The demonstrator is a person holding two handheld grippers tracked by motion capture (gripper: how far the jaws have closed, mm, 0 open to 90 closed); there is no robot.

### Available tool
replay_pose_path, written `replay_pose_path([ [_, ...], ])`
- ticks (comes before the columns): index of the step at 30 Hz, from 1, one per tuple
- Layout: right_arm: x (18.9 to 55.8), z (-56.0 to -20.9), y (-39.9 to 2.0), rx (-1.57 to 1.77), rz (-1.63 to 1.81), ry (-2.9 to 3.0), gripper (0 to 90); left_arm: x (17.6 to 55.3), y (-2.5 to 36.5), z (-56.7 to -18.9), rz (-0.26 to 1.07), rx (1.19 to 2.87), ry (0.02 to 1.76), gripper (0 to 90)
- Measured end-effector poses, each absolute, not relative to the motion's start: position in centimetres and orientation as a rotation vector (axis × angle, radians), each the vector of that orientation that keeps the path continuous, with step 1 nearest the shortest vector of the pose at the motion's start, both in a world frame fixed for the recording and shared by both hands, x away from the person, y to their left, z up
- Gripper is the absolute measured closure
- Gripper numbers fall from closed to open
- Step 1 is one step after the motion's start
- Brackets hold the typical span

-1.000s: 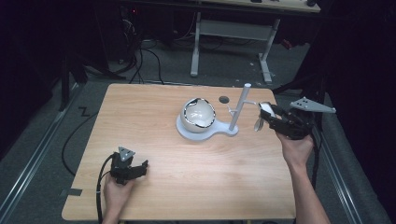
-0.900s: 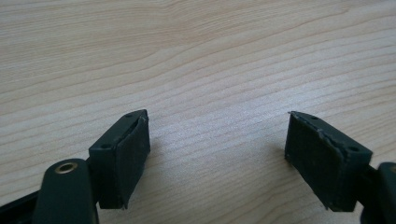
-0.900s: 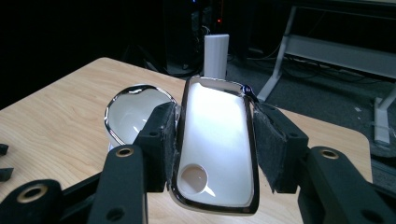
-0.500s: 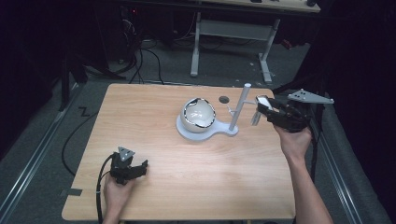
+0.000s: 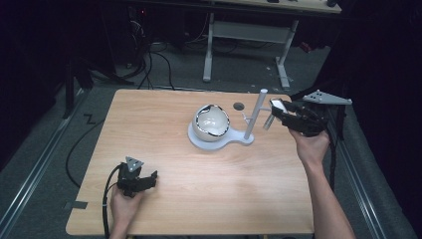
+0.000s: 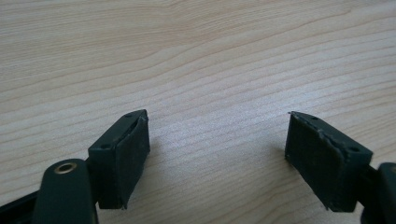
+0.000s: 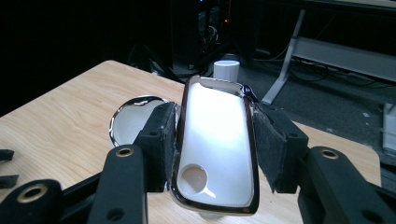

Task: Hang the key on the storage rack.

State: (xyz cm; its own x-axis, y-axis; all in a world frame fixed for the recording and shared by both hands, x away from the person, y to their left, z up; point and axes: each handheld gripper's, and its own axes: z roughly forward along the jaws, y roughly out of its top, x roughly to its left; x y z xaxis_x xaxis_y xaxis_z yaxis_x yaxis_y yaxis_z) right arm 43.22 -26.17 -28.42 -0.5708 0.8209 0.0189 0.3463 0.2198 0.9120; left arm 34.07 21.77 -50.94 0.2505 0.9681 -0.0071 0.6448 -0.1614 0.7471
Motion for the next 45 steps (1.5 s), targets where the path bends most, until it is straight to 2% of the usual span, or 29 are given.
replay_pose_path([
  [13,42.6,-27.8,-26.1,1.056,1.335,2.034,51.3,34.1,21.8,-50.9,0.649,1.889,1.466,22.3],
  [29,44.6,-27.6,-25.2,1.076,1.309,2.056,51.2,34.1,21.8,-50.9,0.648,1.889,1.465,22.2],
  [45,45.3,-28.3,-26.2,1.123,1.289,2.04,51.2,34.1,21.8,-50.9,0.648,1.89,1.465,22.2],
])
